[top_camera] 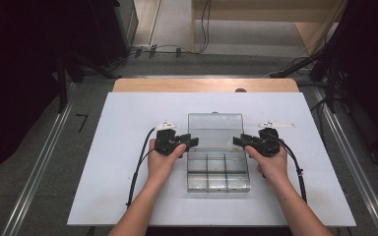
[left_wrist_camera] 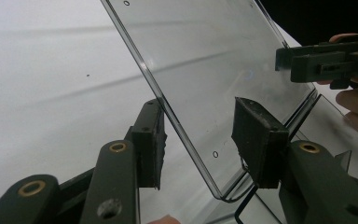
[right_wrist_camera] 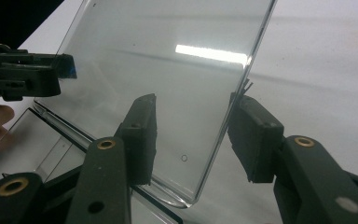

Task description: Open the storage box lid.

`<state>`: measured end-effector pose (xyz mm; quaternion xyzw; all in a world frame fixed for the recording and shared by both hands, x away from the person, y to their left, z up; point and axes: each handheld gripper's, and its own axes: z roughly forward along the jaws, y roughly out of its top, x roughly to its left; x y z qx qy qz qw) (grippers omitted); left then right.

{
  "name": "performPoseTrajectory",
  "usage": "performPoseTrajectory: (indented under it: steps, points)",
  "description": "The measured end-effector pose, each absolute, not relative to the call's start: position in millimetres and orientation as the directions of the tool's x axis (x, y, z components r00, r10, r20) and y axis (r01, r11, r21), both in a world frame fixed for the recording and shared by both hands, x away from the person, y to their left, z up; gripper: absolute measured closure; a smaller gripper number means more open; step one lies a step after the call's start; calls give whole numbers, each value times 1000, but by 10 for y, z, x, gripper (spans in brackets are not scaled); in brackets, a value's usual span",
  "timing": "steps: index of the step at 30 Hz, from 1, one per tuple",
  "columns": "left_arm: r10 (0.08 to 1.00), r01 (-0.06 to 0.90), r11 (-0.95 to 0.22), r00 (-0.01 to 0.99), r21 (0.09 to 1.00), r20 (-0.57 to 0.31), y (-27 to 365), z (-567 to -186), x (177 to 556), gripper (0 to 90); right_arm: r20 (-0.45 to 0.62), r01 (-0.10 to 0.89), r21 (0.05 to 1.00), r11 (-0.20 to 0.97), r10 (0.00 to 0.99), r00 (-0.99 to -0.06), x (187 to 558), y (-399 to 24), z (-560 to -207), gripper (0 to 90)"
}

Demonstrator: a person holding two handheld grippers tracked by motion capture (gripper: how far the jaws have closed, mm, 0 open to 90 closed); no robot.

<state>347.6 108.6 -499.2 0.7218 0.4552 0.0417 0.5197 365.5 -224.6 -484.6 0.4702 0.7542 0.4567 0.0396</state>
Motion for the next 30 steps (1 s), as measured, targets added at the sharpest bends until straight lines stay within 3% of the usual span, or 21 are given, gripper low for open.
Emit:
performPoseTrajectory:
  steps: [30]
  points:
    - [697,663,-49,559,747,-449,1097,-5051,3498,437,374,711,679,183,748,-549,3649,-2213,-4876,314]
